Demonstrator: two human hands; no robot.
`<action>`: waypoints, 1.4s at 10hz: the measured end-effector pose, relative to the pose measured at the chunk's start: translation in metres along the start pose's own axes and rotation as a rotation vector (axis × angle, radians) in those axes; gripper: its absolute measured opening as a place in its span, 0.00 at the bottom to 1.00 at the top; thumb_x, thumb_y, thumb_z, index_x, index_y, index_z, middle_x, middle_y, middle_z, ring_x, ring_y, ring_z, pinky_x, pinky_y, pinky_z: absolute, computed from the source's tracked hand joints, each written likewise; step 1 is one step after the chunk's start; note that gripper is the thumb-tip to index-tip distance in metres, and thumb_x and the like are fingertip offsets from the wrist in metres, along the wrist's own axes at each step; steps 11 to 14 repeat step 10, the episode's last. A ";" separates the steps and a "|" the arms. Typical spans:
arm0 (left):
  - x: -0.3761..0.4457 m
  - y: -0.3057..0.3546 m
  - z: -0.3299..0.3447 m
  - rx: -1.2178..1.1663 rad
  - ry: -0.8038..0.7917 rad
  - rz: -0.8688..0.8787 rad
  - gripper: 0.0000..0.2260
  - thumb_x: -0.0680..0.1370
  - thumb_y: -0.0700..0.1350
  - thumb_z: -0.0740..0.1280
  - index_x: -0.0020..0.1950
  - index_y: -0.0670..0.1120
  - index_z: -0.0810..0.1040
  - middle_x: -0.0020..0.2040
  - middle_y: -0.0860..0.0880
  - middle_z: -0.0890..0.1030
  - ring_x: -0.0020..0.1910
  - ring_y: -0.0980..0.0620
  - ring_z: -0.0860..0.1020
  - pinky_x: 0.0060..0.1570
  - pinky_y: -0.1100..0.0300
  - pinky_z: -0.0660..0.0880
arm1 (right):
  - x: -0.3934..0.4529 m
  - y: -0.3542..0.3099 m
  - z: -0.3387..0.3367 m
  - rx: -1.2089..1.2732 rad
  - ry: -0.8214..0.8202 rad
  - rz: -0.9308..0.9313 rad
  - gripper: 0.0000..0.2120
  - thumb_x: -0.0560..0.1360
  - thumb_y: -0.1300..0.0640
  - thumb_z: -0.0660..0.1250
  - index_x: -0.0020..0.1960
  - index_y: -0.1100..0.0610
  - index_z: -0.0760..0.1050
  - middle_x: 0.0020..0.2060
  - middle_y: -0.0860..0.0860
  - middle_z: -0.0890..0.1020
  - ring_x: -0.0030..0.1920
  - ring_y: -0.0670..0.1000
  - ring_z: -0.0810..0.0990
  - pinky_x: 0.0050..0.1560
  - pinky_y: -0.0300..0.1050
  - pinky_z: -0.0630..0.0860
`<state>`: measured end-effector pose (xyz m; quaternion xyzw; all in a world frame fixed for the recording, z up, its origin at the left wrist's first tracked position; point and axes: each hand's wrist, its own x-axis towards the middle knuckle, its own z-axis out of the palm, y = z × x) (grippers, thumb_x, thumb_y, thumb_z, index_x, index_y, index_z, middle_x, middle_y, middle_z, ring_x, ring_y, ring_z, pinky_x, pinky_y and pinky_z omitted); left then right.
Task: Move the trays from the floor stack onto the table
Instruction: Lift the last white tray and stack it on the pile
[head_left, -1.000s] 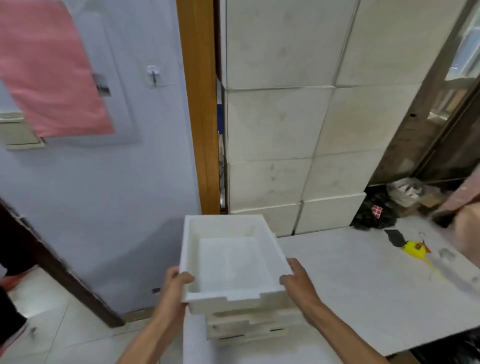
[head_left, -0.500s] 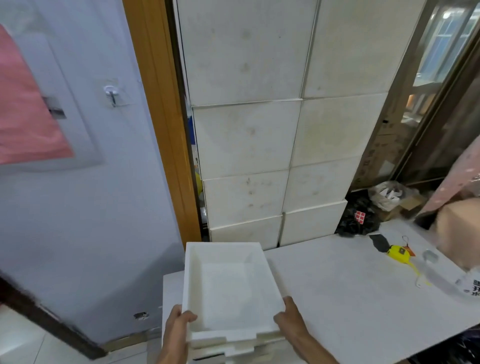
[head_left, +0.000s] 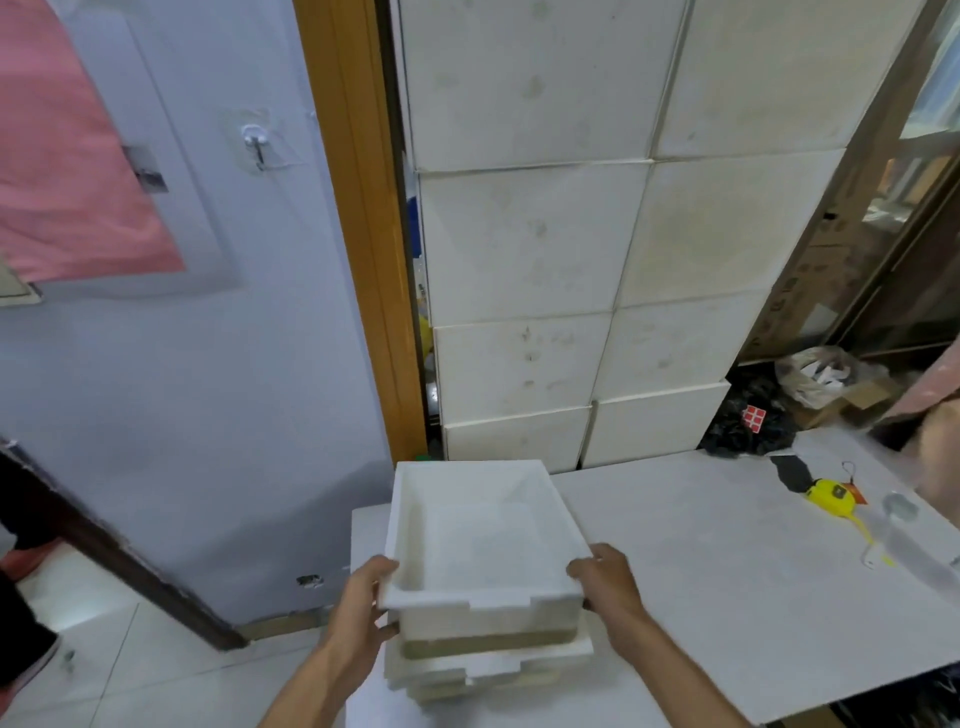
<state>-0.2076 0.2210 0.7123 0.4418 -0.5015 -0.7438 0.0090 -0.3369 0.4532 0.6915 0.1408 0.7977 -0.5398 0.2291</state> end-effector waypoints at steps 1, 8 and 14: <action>-0.004 0.004 -0.007 -0.024 -0.074 0.001 0.06 0.75 0.44 0.61 0.43 0.45 0.76 0.46 0.44 0.79 0.48 0.44 0.76 0.50 0.49 0.74 | -0.007 -0.009 -0.012 0.189 -0.090 0.032 0.06 0.72 0.68 0.63 0.48 0.65 0.76 0.45 0.60 0.82 0.45 0.60 0.80 0.49 0.54 0.79; -0.040 -0.058 -0.010 0.141 0.231 0.073 0.12 0.79 0.43 0.63 0.35 0.42 0.73 0.41 0.43 0.77 0.42 0.44 0.77 0.56 0.45 0.76 | -0.068 0.054 -0.010 0.024 0.026 0.051 0.08 0.73 0.59 0.62 0.46 0.63 0.77 0.38 0.55 0.81 0.43 0.59 0.83 0.56 0.62 0.78; -0.052 -0.068 -0.018 0.135 0.257 0.082 0.10 0.79 0.49 0.62 0.47 0.42 0.74 0.52 0.40 0.78 0.50 0.42 0.75 0.53 0.49 0.74 | -0.074 0.058 -0.015 -0.043 0.066 0.010 0.10 0.77 0.51 0.62 0.50 0.57 0.75 0.53 0.57 0.81 0.50 0.55 0.79 0.55 0.51 0.75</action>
